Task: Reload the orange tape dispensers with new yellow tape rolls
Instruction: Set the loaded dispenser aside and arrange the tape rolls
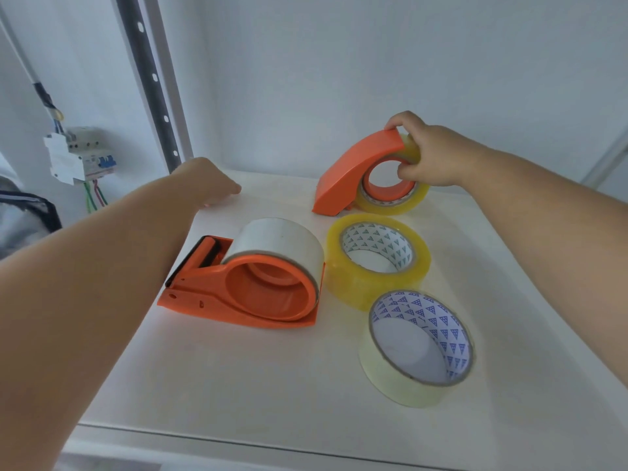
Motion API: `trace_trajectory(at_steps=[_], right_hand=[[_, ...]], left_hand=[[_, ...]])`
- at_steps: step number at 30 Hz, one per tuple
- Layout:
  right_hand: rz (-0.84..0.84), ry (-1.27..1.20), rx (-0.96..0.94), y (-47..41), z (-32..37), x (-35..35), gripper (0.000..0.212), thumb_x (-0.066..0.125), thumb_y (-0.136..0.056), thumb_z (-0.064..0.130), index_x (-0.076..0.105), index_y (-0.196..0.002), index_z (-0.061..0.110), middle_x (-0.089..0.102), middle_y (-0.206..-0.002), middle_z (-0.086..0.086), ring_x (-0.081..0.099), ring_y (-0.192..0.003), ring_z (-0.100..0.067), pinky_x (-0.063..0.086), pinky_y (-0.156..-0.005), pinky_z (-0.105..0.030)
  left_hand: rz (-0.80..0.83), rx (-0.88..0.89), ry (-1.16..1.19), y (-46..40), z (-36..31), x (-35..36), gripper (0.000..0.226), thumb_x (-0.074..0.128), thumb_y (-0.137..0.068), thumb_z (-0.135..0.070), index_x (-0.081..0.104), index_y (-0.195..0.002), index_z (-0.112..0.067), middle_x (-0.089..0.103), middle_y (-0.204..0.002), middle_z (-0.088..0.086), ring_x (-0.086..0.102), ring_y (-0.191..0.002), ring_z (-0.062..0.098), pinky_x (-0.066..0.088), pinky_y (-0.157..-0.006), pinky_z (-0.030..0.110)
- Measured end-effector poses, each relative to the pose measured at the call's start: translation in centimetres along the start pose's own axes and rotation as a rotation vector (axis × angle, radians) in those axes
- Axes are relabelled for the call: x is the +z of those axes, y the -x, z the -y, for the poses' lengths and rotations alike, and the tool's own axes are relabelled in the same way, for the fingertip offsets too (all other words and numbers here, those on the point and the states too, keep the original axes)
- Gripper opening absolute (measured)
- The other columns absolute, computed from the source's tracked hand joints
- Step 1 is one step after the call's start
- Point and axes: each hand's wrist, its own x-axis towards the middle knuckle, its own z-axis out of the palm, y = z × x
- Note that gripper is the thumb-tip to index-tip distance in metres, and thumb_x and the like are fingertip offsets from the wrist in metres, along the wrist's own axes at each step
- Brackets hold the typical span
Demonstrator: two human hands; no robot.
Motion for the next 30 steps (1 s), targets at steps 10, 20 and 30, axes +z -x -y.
trace_trajectory(at_steps=[10,20,30], right_hand=[[0.090,0.211,-0.057,-0.4,0.7,-1.8,0.084,0.082,-0.062,0.043,0.033,-0.130,0.030,0.051,-0.125,-0.007,0.055,-0.104,-0.030,0.048,-0.090,-0.046],[0.056,0.543,-0.385,-0.7,7.2,-1.2,0.060,0.037,-0.087,0.061,0.039,-0.140,0.034,0.045,-0.145,0.001,0.042,-0.132,-0.023,0.028,-0.109,-0.041],[0.336,0.739,-0.368,-1.5,10.1,3.4,0.037,0.036,-0.098,0.037,0.043,-0.135,0.041,0.051,-0.139,0.005,0.050,-0.121,-0.024,0.043,-0.097,-0.040]], left_hand=[[-0.354,-0.005,-0.325,0.0,-0.1,0.6,0.083,0.074,-0.069,-0.017,0.023,-0.135,-0.013,0.031,-0.131,0.021,0.038,-0.116,0.035,0.042,-0.088,0.039],[0.160,0.729,-0.367,-0.2,-1.6,1.7,0.045,0.031,-0.102,-0.026,0.030,-0.146,-0.036,0.026,-0.156,-0.002,0.012,-0.146,0.011,0.008,-0.117,0.032],[0.338,0.728,-0.554,-0.5,-0.2,3.5,0.053,0.015,-0.098,-0.048,-0.001,-0.148,-0.041,-0.010,-0.160,-0.002,-0.005,-0.147,0.020,0.006,-0.118,0.044]])
